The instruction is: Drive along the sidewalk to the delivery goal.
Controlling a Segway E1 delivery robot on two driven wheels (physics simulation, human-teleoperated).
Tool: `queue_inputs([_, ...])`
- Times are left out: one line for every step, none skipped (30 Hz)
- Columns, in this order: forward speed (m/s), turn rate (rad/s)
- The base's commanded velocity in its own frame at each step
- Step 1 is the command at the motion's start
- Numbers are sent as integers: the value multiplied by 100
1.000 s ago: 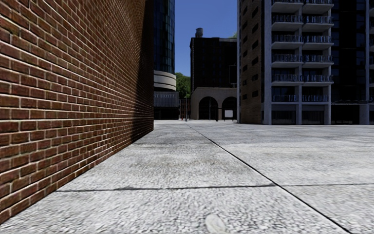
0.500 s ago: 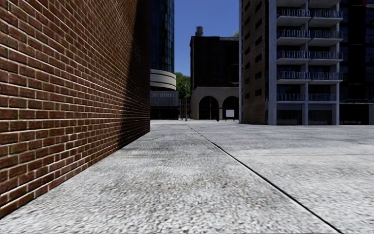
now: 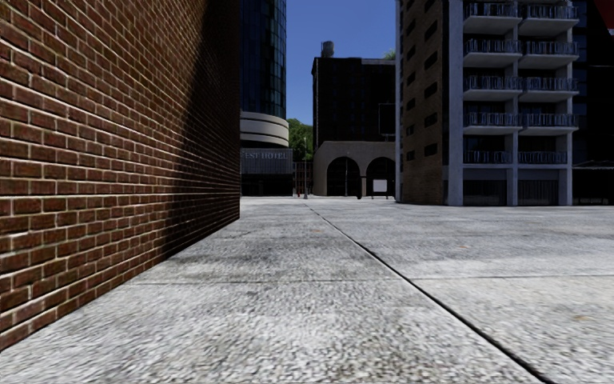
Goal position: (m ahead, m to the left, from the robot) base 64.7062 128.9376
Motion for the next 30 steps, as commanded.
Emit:
queue_inputs([199, 0])
queue_inputs([199, 0])
queue_inputs([199, 0])
queue_inputs([199, 0])
queue_inputs([199, 0])
queue_inputs([199, 0])
queue_inputs([199, 0])
queue_inputs([199, 0])
queue_inputs([199, 0])
queue_inputs([199, 0])
queue_inputs([199, 0])
queue_inputs([199, 0])
queue_inputs([199, 0])
queue_inputs([199, 0])
queue_inputs([199, 0])
queue_inputs([199, 0])
queue_inputs([199, 0])
queue_inputs([199, 0])
queue_inputs([199, 0])
queue_inputs([199, 0])
queue_inputs([199, 0])
queue_inputs([199, 0])
queue_inputs([199, 0])
queue_inputs([199, 0])
queue_inputs([199, 0])
queue_inputs([199, 0])
queue_inputs([199, 0])
queue_inputs([199, 0])
queue_inputs([199, 0])
queue_inputs([199, 0])
